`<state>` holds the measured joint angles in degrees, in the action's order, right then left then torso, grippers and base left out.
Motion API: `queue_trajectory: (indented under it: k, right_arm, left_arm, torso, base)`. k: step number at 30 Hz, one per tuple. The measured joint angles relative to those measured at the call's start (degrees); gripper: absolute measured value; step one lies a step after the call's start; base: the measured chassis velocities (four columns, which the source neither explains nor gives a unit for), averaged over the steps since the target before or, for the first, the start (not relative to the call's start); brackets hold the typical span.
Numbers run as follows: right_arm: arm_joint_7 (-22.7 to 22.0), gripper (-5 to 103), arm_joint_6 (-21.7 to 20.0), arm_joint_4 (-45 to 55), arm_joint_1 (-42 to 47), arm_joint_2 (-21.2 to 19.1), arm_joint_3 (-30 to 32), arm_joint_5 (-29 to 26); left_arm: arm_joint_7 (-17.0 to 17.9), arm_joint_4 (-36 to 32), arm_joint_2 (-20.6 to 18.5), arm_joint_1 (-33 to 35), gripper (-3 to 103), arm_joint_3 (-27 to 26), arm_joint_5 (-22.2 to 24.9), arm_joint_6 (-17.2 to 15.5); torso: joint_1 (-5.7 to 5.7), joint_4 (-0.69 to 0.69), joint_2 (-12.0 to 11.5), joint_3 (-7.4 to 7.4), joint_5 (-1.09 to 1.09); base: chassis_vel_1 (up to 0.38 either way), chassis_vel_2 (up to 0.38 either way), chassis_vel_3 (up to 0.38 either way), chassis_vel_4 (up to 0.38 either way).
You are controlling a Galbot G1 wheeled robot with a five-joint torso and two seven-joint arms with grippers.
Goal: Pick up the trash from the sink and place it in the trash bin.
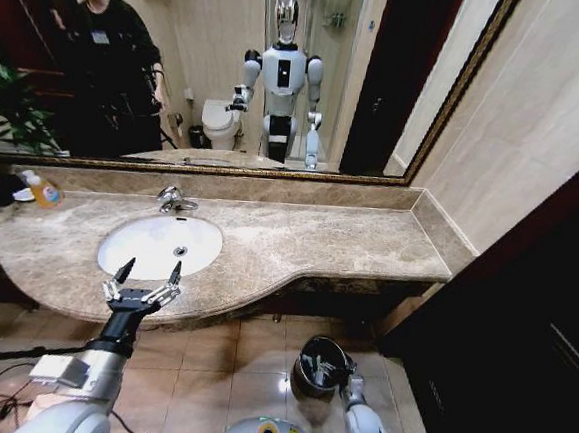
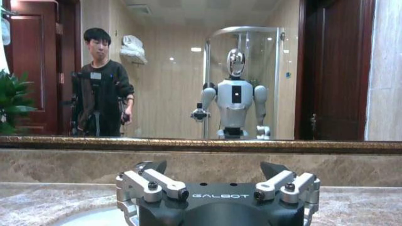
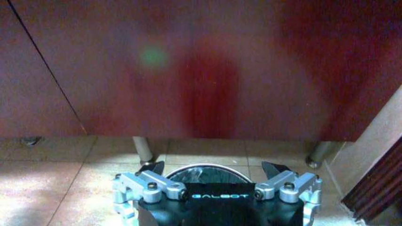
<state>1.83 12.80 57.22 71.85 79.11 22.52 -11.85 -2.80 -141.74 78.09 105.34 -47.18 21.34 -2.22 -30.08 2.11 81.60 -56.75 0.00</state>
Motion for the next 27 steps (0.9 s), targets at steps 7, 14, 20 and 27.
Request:
queue_trajectory:
  k: [7,14,20,27]
  right_arm:
    - [-0.1,100,-1.5,6.3,3.5,-1.4,0.2,-0.8]
    - [-1.6,100,-2.9,16.6,9.0,-4.7,1.5,-0.5]
    - [-3.2,100,-4.4,26.2,13.9,-5.3,5.6,-2.5]
    - [-4.7,100,-5.0,40.1,21.0,-6.5,9.7,-8.3]
  left_arm:
    - [0.0,0.0,0.0,0.0,100,0.0,0.0,0.0]
    - [0.0,0.0,0.0,0.0,100,0.0,0.0,0.0]
    - [0.0,0.0,0.0,0.0,100,0.0,0.0,0.0]
    - [0.0,0.0,0.0,0.0,100,0.0,0.0,0.0]
  torso:
    - [0.00,0.00,0.0,0.00,0.01]
    - [0.00,0.00,0.0,0.00,0.01]
    - [0.00,-0.01,0.0,0.00,0.01]
    - [0.00,0.00,0.0,0.00,0.00]
  base:
    - [0.000,0.000,0.000,0.000]
    - [0.000,0.000,0.000,0.000]
    - [0.000,0.000,0.000,0.000]
    - [0.000,0.000,0.000,0.000]
